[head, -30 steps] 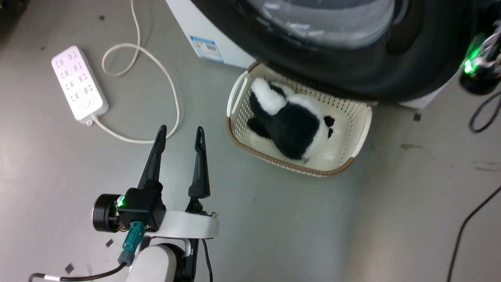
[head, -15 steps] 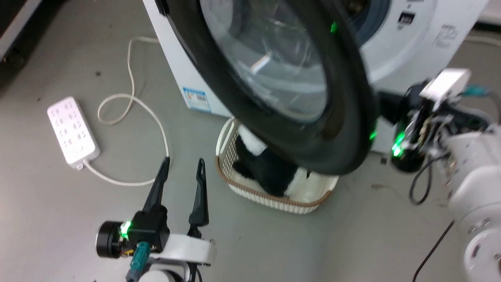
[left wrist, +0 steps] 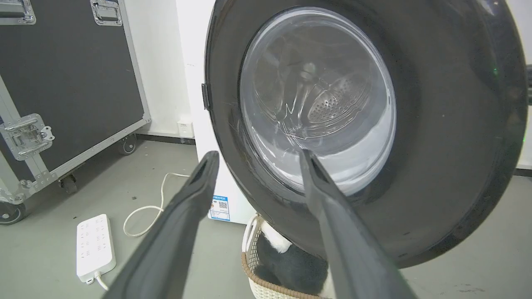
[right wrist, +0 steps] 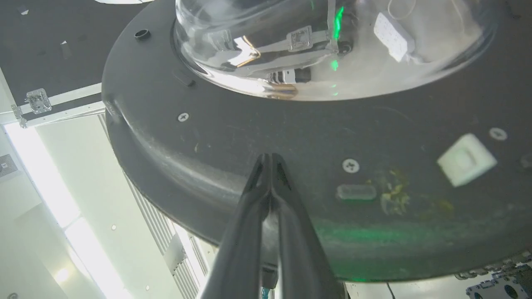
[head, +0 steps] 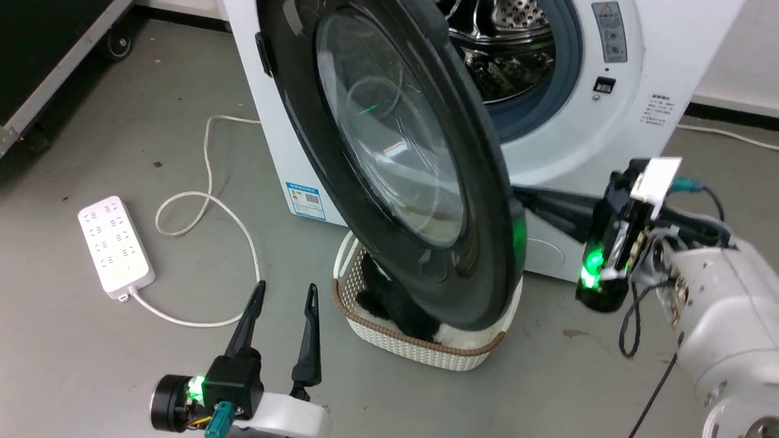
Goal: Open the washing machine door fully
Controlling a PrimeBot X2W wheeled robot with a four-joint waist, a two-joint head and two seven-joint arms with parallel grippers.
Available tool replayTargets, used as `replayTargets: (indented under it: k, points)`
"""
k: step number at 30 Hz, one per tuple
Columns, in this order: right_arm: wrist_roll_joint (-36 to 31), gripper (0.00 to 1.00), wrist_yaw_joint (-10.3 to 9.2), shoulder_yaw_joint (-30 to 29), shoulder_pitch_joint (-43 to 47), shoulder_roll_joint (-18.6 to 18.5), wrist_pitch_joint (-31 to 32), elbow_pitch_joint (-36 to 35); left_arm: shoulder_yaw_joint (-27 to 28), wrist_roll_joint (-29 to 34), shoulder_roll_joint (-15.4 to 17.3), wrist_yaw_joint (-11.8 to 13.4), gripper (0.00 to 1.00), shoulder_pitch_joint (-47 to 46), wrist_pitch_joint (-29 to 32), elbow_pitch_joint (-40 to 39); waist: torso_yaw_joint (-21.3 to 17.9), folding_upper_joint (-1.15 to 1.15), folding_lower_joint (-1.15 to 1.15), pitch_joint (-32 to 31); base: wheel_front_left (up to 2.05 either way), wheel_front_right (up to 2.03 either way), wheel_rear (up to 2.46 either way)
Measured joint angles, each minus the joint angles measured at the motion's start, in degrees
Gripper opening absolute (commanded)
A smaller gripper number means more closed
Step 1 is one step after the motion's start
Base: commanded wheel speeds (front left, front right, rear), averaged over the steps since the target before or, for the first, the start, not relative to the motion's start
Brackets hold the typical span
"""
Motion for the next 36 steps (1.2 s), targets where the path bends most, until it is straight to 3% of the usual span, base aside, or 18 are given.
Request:
replayTargets:
  k: [10, 16, 24, 31, 32, 33, 36]
  points:
    - [17.5, 0.0, 0.0, 18.0, 5.6, 0.0, 1.1, 0.0, -1.1, 0.0, 0.0, -0.8, 1.0, 2.0, 0.0, 0.8, 1.0, 0.0, 0.0, -1.7, 0.0, 0.0, 0.0]
    - [29.9, 0.0, 0.01, 31.9, 10.5, 0.1, -0.8, -5.7, -0.9, 0.0, 0.0, -0.8, 1.0, 2.1, 0.0, 1.0, 0.9, 0.0, 0.01, -2.1, 0.0, 0.0, 0.0]
    - [42.8, 0.0, 0.0, 49.7, 18.5, 0.2, -15.2, -18.3, -0.5, 0.0, 0.0, -0.7, 1.0, 2.3, 0.0, 0.8, 0.1, 0.0, 0.01, -1.9, 0.0, 0.0, 0.0]
    - [41.3, 0.0, 0.0, 51.7, 18.8, -1.3, -28.4, -24.9, 0.9, -0.4, 0.0, -0.2, 1.0, 2.3, 0.0, 0.3, -1.4, 0.0, 0.01, -1.6, 0.0, 0.0, 0.0]
    - [40.1, 0.76, 0.0, 51.7, 18.8, -2.6, -30.8, -26.4, 1.0, -0.5, 0.0, -0.2, 1.0, 2.3, 0.0, 0.2, -1.6, 0.0, 0.01, -1.6, 0.0, 0.0, 0.0]
    - [38.9, 1.0, 0.0, 51.7, 18.9, -3.8, -32.6, -27.9, 1.2, -0.5, 0.0, -0.1, 1.0, 2.3, 0.0, 0.2, -1.9, 0.0, 0.01, -1.7, 0.0, 0.0, 0.0]
    - [34.8, 1.0, 0.0, 51.6, 20.2, -7.6, -39.3, -33.2, 1.8, -0.6, 0.0, -0.1, 1.0, 2.3, 0.0, 0.1, -2.9, 0.0, 0.01, -1.9, 0.0, 0.0, 0.0]
